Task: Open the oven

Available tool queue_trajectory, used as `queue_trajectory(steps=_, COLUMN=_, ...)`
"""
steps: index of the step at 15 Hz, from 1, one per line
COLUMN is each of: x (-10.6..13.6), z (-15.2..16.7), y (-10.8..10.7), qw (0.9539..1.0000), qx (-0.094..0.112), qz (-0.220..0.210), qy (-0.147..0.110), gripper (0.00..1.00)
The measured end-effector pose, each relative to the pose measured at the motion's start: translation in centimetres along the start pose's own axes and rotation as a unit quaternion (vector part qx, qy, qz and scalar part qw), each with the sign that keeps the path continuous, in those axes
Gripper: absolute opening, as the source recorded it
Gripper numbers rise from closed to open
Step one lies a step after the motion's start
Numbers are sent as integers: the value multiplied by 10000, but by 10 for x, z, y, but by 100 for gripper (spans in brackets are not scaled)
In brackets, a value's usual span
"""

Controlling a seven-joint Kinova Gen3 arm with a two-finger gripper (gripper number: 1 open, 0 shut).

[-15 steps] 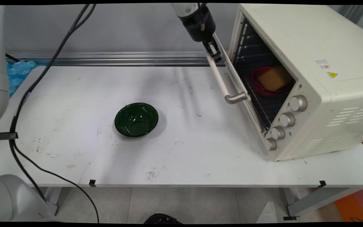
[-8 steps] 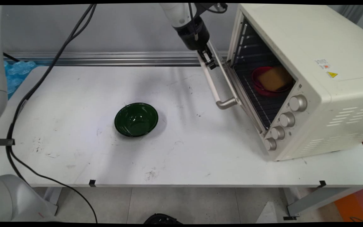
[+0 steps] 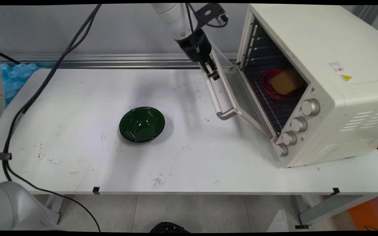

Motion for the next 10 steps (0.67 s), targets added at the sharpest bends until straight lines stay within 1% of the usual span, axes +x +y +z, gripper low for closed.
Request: queue_trajectory(steps=10, x=-44, z=17, y=2, qw=9999, qx=-69, qz=73, qy=-47, gripper=0)
